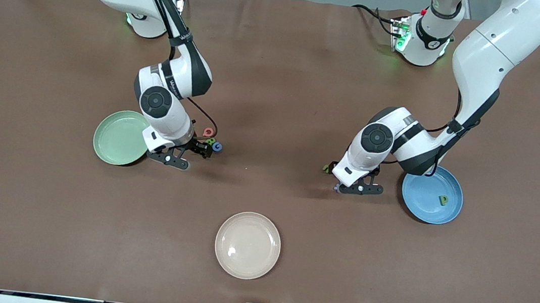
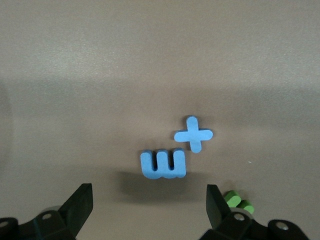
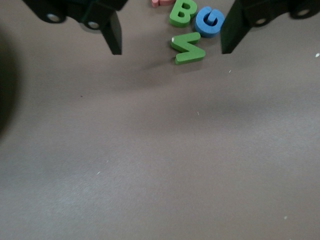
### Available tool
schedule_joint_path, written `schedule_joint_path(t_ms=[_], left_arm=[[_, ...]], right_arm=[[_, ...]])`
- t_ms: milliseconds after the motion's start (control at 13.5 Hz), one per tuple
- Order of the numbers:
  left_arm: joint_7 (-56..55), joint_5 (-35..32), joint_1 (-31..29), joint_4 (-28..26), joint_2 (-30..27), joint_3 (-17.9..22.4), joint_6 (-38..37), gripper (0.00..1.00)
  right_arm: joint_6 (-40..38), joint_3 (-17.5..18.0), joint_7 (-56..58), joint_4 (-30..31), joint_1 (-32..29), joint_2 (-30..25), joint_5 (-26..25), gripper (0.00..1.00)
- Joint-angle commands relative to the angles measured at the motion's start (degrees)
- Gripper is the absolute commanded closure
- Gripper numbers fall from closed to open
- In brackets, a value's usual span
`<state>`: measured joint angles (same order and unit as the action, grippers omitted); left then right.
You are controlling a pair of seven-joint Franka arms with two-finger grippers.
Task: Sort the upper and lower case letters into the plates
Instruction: 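Grasp the blue m with the left gripper while the right gripper grasps M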
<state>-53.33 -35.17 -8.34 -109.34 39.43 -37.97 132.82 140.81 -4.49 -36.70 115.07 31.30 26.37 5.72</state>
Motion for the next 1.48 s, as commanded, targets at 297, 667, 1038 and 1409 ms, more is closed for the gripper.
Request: schedule_joint_path(t_ms=[297,667,1038,1409], left_arm=[[-1.78,-3.5,0.17,1.94,2.5,0.0,1.3,0.01],[-1.78,-3.68,0.17,1.77,2.94,0.7,1.39,0.13],[-1.69,-4.03,0.25,1.94,3.64,1.23,2.36,0.25],[-1.78,-4.03,0.25,2.12,3.64,1.23,2.36,0.59]], right_arm=[[5.52,-0.61,-3.38,-0.63,2.35,4.38,0.96,0.25],[6.93,-0.61,-3.73,-0.63,3.32,5.71,1.14,0.29],[6.14,-0.61,-4.52,0.07,3.76,6.06,1.14,0.31],[5.97,-0.61,-5.4,0.16,4.38,6.06,1.14,0.45]])
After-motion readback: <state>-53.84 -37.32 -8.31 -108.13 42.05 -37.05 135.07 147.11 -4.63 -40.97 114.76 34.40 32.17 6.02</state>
